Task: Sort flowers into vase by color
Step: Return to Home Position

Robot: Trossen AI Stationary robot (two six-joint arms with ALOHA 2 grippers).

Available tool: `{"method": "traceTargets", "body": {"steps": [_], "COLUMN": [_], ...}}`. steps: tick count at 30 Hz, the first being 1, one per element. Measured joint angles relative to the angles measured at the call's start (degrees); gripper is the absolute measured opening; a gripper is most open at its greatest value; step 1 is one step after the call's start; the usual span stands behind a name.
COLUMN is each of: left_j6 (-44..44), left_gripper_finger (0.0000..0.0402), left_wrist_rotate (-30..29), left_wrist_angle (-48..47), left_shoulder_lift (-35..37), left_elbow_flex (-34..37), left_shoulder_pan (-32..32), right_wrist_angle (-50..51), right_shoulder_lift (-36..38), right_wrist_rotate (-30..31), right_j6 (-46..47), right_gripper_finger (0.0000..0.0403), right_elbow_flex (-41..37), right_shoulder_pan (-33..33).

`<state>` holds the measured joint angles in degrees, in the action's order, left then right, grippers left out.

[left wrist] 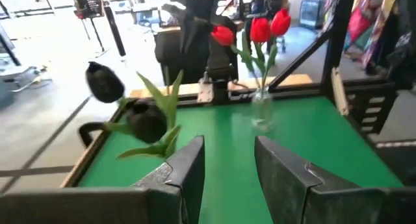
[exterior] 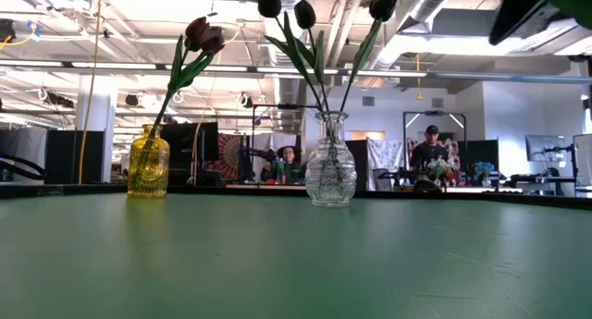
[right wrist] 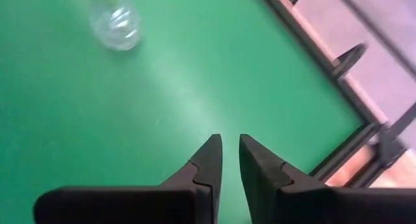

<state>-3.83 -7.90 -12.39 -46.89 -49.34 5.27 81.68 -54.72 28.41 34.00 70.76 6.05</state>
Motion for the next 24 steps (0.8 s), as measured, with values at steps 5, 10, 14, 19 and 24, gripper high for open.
{"method": "traceTargets", "body": {"steps": [5,10,14,19,24], "left_j6": [-2.6,-2.5,-1.0,0.0,0.1], "left_gripper_finger": [0.0123,0.0123,0.0123,0.0123,0.0123], "left_wrist_rotate": [0.0,0.0,-0.3,-0.5,-2.5], "left_wrist_angle": [-4.4,-10.2,-14.9,-14.1,-11.2], "left_shoulder_lift": [5.3,11.6,15.7,22.3,30.3], "left_elbow_flex": [0.0,0.0,0.0,5.5,12.9], "left_shoulder_pan": [-1.7,-2.9,-3.0,-3.0,-3.0], "right_wrist_angle": [-8.0,-17.2,-19.5,-21.0,-25.5], "right_shoulder_lift": [0.6,1.2,1.7,5.5,12.8], "right_wrist_rotate": [-3.5,-8.9,-11.0,-11.8,-11.9], "right_j6": [-13.4,-22.8,-26.6,-26.6,-24.6], "right_gripper_finger": [0.0058,0.0031,0.0017,0.0029,0.0023], "right_elbow_flex": [0.0,0.0,0.0,-1.8,-7.8], "right_shoulder_pan": [-9.9,-17.5,-20.9,-21.1,-20.6]}}
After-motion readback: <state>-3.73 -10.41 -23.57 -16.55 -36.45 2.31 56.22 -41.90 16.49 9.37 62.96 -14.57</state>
